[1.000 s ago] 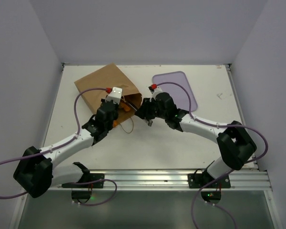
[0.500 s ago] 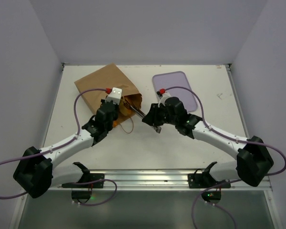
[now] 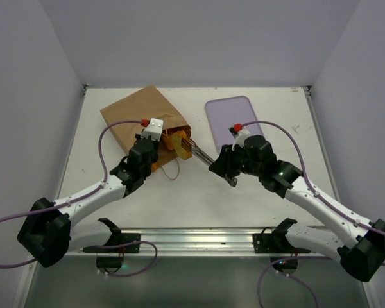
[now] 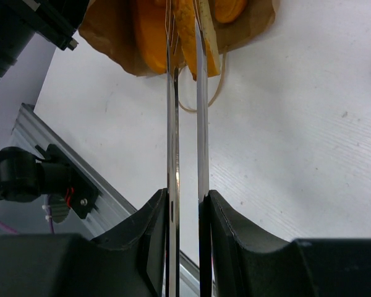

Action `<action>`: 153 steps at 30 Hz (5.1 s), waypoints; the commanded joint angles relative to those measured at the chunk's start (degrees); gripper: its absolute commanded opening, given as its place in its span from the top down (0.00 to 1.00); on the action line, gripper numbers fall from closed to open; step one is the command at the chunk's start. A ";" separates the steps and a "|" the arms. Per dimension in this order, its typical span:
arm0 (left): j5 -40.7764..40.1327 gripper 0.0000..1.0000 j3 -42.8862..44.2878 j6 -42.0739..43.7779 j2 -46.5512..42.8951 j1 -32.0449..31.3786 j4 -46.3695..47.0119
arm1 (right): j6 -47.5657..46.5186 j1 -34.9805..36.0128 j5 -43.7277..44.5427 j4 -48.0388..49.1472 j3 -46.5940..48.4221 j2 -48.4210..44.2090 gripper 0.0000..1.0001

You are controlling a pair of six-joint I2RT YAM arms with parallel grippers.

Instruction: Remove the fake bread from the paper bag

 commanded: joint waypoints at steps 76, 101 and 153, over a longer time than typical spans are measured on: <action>1.10 1.00 -1.54 -3.08 -1.48 0.22 3.87 | 5.05 -26.30 -2.20 22.70 22.46 39.90 0.64; 1.54 1.00 -1.45 -2.99 -1.39 0.22 3.79 | 1.71 -27.44 4.66 18.31 19.56 35.86 0.50; 1.63 1.00 -1.10 -3.43 -1.56 0.13 3.52 | -1.72 -13.48 0.78 4.07 -9.09 -7.47 0.47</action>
